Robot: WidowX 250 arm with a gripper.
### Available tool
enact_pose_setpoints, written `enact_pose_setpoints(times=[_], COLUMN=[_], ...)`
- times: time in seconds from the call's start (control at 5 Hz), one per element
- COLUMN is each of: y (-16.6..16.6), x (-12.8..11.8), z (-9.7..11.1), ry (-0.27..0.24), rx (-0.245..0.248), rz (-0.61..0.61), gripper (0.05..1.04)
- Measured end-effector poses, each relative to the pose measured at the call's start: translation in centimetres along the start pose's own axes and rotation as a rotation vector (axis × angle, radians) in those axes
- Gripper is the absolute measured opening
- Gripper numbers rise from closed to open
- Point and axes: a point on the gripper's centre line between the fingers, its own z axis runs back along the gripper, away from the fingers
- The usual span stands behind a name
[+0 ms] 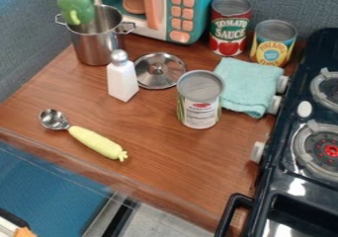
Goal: Put the green bell pepper inside the silver pot
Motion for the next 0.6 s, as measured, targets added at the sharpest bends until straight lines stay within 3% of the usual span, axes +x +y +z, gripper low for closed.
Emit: enact_pose_setpoints(times=[0.6], y=[-1.0], x=[4.1], z=[-5.0], ry=[0.061], rx=[0.072], rz=[0.010], gripper=[0.717])
